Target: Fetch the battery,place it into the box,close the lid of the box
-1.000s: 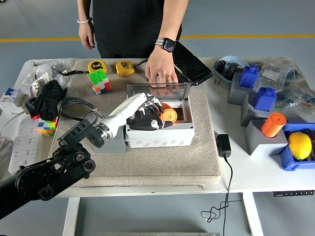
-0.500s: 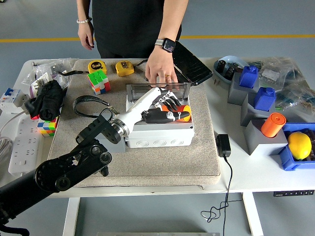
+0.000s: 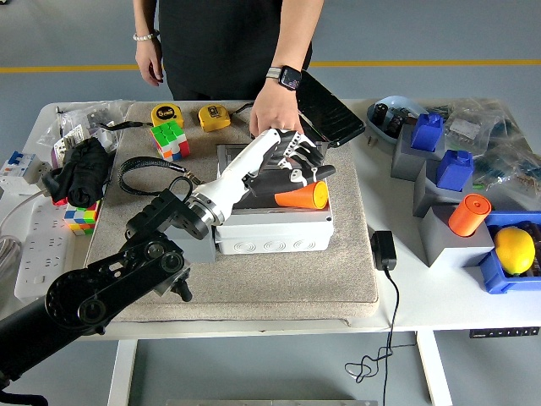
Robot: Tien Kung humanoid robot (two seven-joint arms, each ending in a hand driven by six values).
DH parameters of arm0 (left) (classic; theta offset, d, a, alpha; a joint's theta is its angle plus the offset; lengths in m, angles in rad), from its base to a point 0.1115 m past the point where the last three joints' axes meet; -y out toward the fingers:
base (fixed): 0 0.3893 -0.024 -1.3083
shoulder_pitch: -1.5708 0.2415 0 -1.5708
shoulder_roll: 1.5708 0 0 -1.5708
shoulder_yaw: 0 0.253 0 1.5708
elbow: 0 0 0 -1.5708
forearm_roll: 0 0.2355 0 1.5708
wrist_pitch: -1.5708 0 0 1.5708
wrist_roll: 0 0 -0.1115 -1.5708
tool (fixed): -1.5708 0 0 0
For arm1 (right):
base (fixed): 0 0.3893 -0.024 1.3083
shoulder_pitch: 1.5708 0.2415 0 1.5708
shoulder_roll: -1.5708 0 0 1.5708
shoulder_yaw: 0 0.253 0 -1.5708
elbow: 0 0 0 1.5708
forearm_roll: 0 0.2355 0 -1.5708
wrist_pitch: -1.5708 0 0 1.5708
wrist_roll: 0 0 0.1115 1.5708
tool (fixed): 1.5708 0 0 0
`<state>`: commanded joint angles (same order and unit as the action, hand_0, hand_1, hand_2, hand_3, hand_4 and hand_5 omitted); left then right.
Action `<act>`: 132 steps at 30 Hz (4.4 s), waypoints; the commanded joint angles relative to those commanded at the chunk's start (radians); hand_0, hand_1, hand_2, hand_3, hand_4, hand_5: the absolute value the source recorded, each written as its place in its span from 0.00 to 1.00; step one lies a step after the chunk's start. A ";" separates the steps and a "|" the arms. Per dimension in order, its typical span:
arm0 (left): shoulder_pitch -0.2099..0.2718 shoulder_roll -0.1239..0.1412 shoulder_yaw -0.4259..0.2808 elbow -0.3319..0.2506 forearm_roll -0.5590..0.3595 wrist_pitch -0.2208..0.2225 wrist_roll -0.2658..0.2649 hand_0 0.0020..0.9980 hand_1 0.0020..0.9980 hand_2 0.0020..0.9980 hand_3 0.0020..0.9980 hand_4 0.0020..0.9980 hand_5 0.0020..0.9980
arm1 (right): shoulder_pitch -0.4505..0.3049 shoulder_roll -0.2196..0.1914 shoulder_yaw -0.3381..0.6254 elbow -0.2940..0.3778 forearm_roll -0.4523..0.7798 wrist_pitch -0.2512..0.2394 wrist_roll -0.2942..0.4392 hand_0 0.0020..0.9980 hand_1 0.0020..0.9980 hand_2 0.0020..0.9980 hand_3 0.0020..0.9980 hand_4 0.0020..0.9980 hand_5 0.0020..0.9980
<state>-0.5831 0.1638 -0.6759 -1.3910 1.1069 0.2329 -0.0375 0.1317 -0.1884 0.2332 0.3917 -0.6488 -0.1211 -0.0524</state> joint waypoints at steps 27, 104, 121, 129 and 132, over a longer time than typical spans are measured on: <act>-0.041 -0.024 0.079 0.083 -0.206 -0.113 0.001 0.70 0.65 0.61 0.58 1.00 0.57 | 0.000 -0.001 -0.002 0.000 0.003 0.000 0.000 0.60 0.59 0.57 0.52 0.93 0.44; 0.010 0.106 -0.147 0.003 0.411 -0.104 0.158 0.66 0.61 0.59 0.57 1.00 0.60 | -0.003 0.001 0.006 0.005 -0.003 -0.001 0.003 0.60 0.59 0.57 0.52 0.93 0.44; 0.057 0.147 -0.124 -0.088 0.229 -0.180 0.240 0.46 0.56 0.58 0.56 1.00 0.60 | -0.003 -0.001 0.017 0.010 -0.015 -0.001 0.003 0.60 0.58 0.57 0.52 0.93 0.44; 0.066 0.144 -0.109 -0.088 0.197 -0.185 0.242 0.43 0.55 0.57 0.57 1.00 0.63 | -0.005 0.000 0.016 0.010 -0.016 -0.001 0.004 0.60 0.59 0.57 0.52 0.93 0.44; 0.068 0.144 -0.104 -0.089 0.191 -0.186 0.243 0.43 0.55 0.57 0.57 1.00 0.63 | -0.005 -0.001 0.015 0.009 -0.015 -0.001 0.004 0.60 0.59 0.57 0.52 0.93 0.44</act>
<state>-0.5152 0.3075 -0.7803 -1.4803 1.2978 0.0466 0.2052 0.1271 -0.1894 0.2484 0.4007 -0.6641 -0.1223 -0.0487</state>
